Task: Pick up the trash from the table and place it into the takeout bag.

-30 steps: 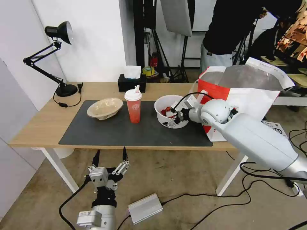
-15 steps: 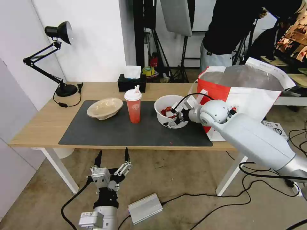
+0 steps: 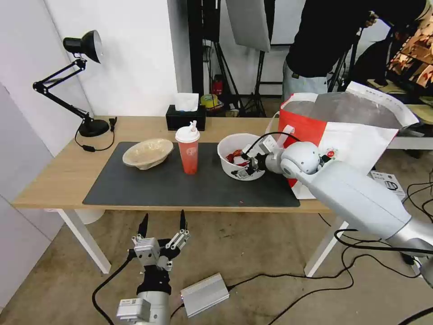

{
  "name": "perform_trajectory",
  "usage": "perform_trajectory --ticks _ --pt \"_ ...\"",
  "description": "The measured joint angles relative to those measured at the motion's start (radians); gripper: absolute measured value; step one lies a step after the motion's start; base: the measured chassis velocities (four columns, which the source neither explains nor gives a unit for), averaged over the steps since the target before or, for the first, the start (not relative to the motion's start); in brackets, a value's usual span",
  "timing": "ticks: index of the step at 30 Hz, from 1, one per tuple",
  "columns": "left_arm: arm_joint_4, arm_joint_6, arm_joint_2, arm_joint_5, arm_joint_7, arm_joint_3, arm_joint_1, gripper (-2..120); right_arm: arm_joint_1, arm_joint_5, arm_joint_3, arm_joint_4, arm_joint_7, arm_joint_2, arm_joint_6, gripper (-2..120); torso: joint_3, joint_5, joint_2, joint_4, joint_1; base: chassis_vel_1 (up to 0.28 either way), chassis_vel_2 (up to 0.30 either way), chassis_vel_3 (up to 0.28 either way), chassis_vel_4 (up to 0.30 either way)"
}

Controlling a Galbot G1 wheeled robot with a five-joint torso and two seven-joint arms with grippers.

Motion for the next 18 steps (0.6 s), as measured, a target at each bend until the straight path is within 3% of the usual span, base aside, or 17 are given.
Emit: perform_trajectory --ticks 2,7,11,18 --pt "0.003 0.000 0.000 0.000 0.000 0.004 -0.002 100 0.001 0.000 -0.002 -0.002 0.000 0.004 0.000 55 0.000 0.0001 0.000 0.0000 0.000 0.000 0.000 0.000 0.000" --pt "0.007 0.001 0.000 0.002 0.000 0.006 -0.003 100 0.005 0.001 -0.003 -0.007 0.000 0.009 0.000 43 0.000 0.0000 0.000 0.0001 0.000 0.000 0.000 0.000 0.000" --pt "0.015 0.001 0.000 0.006 -0.001 0.015 -0.007 100 0.008 0.003 -0.005 -0.011 0.000 0.016 0.000 24 0.000 0.0001 0.000 0.0001 0.000 0.000 0.000 0.000 0.000" --pt "0.019 0.002 0.000 0.011 -0.001 0.020 -0.010 100 0.013 0.005 -0.010 -0.015 0.000 0.020 0.000 0 0.000 0.0001 0.000 0.0001 0.000 0.000 0.000 0.000 0.000"
